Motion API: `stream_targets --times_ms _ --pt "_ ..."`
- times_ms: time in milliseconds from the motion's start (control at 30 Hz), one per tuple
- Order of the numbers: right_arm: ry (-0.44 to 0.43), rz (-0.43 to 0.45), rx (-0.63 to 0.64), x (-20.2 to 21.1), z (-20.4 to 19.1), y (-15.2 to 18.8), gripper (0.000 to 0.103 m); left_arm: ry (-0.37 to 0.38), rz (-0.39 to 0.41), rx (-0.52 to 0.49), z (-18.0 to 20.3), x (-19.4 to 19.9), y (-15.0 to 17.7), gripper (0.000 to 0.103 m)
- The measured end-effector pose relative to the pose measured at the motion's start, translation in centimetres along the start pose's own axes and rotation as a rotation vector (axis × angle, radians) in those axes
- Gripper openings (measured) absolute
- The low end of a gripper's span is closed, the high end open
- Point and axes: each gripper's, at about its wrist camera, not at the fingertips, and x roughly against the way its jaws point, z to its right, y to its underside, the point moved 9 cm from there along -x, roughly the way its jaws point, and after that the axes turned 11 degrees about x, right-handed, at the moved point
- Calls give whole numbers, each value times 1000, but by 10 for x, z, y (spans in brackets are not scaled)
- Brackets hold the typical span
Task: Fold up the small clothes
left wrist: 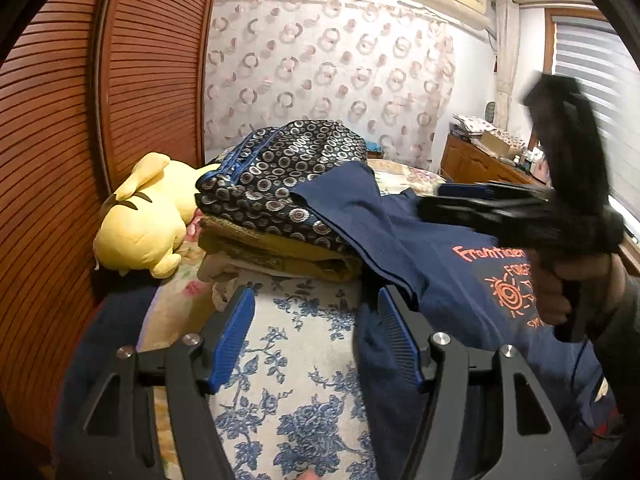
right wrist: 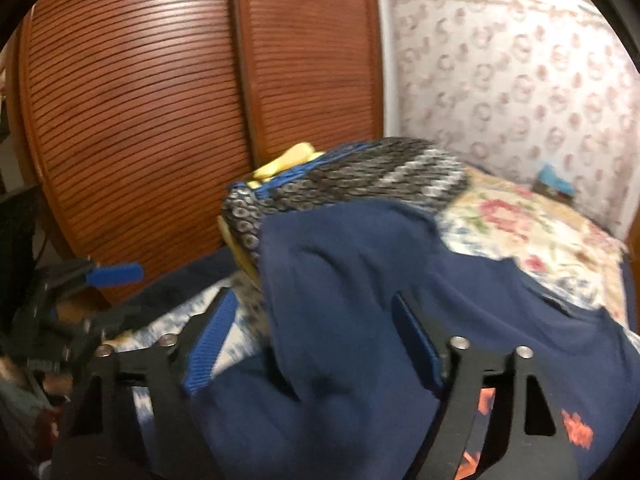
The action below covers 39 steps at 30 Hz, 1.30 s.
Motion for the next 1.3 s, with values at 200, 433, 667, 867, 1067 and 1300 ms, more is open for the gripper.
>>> stream_targets --times_ms 200,433,667,867,1067,1300 --pt "-45 -76 54 -61 -19 -17 50 -2 -7 7 -5 -1 6 64" --pt "-46 -146 91 -99 -20 -21 35 1 -21 2 -5 -4 15 64" --pt "-67 -147 89 -102 -16 -21 8 6 -29 7 -5 -7 19 64" --pt "-35 -57 41 -70 5 -33 4 15 -34 -5 3 -9 20 64" --pt "93 -18 -19 -27 65 -24 4 28 -41 -18 13 -12 21 64" --pt "230 -188 -144 -25 142 46 13 44 -59 -35 28 -21 25 64"
